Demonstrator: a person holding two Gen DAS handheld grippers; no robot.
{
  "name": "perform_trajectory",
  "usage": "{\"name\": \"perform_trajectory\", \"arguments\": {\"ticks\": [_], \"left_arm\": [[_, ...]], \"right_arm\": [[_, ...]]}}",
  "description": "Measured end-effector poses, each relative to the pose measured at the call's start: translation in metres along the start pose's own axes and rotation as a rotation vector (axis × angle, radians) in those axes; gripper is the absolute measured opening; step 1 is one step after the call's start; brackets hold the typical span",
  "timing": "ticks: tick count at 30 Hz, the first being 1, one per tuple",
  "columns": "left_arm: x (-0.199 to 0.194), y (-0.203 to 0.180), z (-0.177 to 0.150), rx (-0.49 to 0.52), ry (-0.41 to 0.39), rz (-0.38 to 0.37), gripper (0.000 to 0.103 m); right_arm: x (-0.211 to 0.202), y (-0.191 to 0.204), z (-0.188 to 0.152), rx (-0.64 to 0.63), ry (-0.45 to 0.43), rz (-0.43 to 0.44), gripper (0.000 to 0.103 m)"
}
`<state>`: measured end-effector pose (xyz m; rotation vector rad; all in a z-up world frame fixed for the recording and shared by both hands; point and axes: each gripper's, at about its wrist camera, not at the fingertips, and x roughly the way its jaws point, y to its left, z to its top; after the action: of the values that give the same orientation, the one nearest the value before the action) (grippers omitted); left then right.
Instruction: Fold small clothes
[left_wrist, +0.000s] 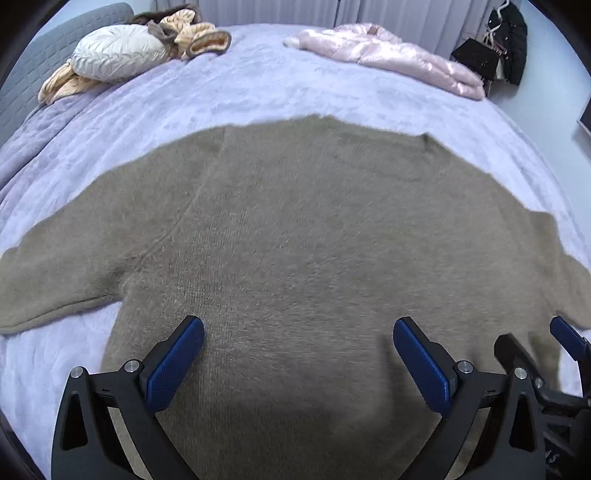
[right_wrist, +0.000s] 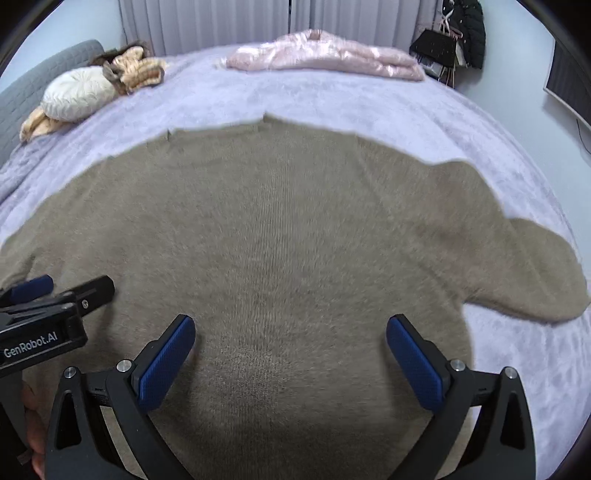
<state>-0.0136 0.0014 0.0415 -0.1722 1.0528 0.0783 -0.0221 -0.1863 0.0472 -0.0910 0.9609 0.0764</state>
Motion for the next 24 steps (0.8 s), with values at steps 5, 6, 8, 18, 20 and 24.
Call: {"name": "perform_trajectory", "arguments": {"ticks": [5, 6, 8, 18, 20, 24], "left_arm": [[-0.036, -0.029, 0.008, 0.061, -0.049, 0.009, 0.103], [-0.042, -0.035, 0.01, 0.066, -0.052, 0.006, 0.103], [-0.054, -0.046, 0.012, 0.068, -0.071, -0.014, 0.103], [-0.107, -0.073, 0.011, 0.08, -0.174, -0.03, 0.103], [-0.113, -0.073, 0.01, 0.071, -0.179, -0.023, 0.103], [-0.113, -0.073, 0.006, 0.06, -0.136, -0.016, 0.103]], "right_arm": [[-0.036, -0.03, 0.015, 0.07, -0.064, -0.003, 0.103], [-0.042, -0.038, 0.018, 0.087, -0.069, -0.008, 0.103], [-0.051, -0.048, 0.025, 0.102, -0.077, -0.022, 0.103], [-0.1, -0.066, 0.025, 0.102, -0.151, -0.085, 0.103], [-0.106, -0.066, 0.024, 0.094, -0.156, -0.083, 0.103], [-0.117, -0.067, 0.023, 0.067, -0.168, -0.098, 0.103]]}}
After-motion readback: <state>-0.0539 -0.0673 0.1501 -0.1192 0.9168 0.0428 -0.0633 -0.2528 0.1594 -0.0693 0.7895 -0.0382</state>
